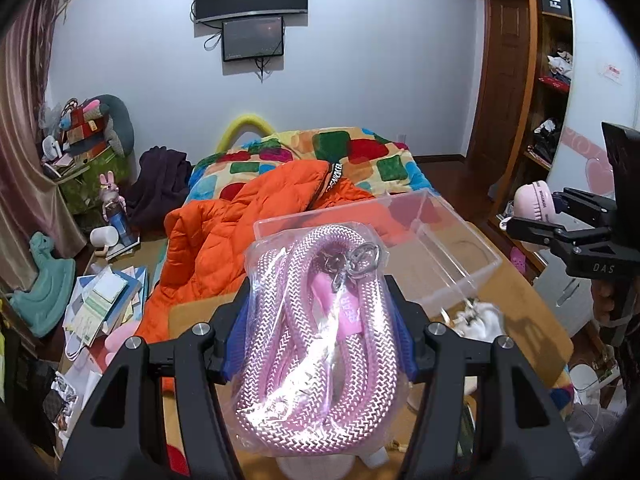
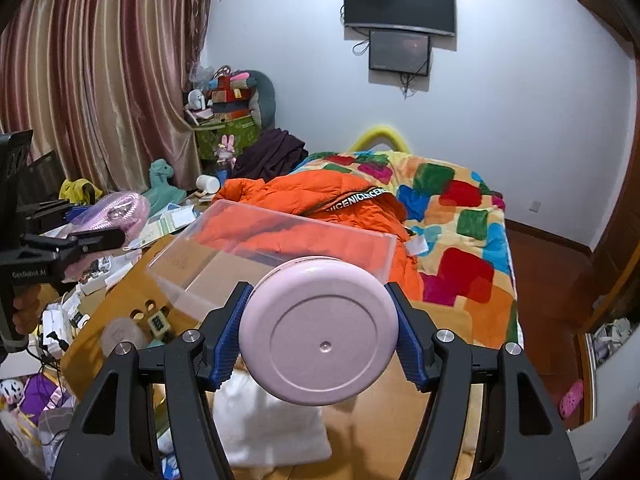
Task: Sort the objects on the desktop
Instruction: 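Grasp the bagged pink rope with the left tool while the right tool grasps the pink compact, then lower both held items into the clear plastic box and open both tools, then grasp the white round jar with the left tool while the right tool grasps the white pouch, then carry the jar and pouch over the clear box and release both inside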
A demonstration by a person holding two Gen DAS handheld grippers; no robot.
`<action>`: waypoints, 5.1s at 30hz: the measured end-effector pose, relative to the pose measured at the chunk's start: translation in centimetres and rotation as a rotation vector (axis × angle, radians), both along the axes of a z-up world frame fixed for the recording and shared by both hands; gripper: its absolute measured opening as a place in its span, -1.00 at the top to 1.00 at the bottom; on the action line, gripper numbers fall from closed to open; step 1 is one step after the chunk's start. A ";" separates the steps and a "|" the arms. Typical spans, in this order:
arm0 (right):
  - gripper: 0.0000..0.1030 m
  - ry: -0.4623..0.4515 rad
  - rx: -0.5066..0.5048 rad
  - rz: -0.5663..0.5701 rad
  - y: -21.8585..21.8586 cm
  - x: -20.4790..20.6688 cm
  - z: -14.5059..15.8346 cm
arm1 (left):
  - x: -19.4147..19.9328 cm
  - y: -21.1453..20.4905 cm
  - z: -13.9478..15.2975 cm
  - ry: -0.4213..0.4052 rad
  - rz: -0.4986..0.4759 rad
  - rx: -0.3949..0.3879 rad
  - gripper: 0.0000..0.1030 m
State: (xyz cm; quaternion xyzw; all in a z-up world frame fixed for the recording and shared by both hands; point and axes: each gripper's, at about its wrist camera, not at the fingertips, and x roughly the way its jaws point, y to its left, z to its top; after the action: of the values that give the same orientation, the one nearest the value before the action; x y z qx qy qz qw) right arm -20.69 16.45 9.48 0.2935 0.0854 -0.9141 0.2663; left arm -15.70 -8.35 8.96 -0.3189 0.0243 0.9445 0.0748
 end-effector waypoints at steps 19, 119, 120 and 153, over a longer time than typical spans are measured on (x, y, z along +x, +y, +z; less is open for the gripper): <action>-0.20 -0.156 0.133 0.068 -5.6 -9.1 -6.0 | -9.1 2.8 -5.4 -0.157 -0.101 -0.027 -0.15; -0.46 -0.265 0.202 0.107 -3.5 3.2 -11.5 | 4.5 -1.3 -12.9 -0.334 0.016 -0.072 -0.82; -0.39 -0.266 0.199 0.116 -3.5 3.2 -11.5 | 4.6 -1.1 -12.9 -0.324 0.016 -0.079 -0.70; 0.02 -0.315 0.097 0.069 1.4 3.2 -6.7 | 6.5 -0.8 -8.4 -0.254 -0.007 -0.008 -0.26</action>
State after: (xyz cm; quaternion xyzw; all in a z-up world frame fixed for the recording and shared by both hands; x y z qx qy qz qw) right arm -17.46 17.83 2.77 0.4423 0.0965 -0.8421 0.2931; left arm -9.19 -9.17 0.55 -0.4360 0.0193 0.8962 0.0794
